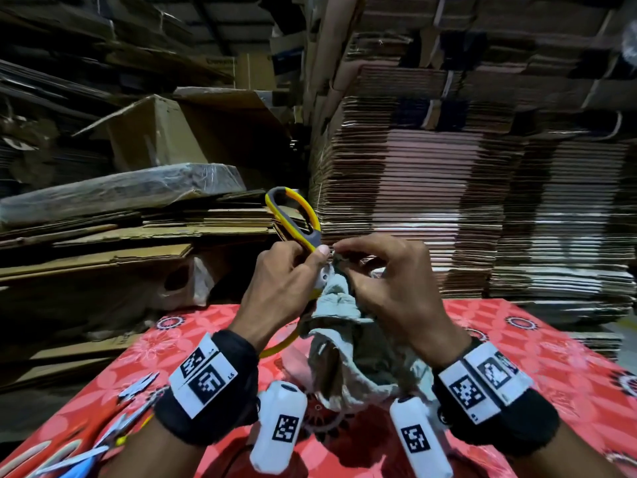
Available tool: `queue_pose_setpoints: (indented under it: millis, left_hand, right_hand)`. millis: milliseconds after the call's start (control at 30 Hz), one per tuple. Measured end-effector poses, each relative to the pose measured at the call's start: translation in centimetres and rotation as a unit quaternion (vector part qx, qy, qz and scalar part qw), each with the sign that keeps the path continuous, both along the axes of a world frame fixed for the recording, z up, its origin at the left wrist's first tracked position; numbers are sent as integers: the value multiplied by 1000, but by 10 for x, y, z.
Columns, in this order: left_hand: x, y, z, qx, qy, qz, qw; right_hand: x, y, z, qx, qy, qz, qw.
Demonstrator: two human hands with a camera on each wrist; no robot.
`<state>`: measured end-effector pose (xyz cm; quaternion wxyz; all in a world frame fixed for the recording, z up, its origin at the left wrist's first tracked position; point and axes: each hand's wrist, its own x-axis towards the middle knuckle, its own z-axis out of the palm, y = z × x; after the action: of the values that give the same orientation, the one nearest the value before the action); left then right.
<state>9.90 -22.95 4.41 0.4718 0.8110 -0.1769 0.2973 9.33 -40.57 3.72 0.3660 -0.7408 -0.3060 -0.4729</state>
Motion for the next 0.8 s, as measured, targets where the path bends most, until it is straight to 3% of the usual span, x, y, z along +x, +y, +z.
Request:
queue_pose_setpoints:
  millis: [300,800]
  left_hand:
    - [-2,4,2,6,-31,10,999]
    - [2,1,-2,30,-64,27,997]
  right_hand:
    - [8,9,-16,-19,-102,-54,993]
    - [16,-1,-12,17,-21,31,999]
